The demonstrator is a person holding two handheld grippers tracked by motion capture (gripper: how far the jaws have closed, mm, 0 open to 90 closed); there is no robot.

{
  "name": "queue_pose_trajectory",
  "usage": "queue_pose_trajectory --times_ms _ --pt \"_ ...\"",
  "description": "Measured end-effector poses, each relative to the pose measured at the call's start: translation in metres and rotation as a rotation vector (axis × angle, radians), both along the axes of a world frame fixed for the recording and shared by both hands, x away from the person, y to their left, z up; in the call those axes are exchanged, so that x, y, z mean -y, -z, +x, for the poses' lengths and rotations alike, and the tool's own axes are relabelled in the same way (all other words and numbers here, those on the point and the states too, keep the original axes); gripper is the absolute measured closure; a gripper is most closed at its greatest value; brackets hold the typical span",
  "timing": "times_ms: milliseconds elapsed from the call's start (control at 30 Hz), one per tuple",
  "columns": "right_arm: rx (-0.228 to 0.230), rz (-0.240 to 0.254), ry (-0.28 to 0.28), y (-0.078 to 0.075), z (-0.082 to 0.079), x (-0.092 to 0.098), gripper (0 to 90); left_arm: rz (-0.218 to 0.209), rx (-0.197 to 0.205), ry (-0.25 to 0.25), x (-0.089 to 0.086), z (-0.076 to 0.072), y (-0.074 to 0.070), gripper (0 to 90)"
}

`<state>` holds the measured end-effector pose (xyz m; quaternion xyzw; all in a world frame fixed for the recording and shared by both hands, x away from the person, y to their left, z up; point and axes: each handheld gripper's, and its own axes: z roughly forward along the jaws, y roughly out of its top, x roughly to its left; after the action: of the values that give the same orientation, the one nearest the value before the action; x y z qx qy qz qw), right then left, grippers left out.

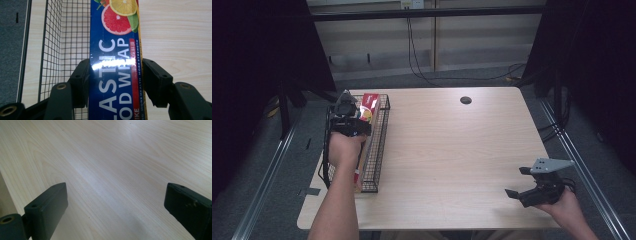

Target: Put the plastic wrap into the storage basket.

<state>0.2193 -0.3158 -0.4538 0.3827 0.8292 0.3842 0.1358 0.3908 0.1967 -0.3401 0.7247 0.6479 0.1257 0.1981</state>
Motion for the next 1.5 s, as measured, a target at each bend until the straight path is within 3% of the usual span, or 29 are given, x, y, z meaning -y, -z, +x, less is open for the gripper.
queue_pose_trajectory --times_ms 1500 --pt "0.004 -0.004 -0.011 0.000 0.000 -0.002 5.2 -0.004 -0.041 -0.055 -0.020 -0.005 0.022 44.3"
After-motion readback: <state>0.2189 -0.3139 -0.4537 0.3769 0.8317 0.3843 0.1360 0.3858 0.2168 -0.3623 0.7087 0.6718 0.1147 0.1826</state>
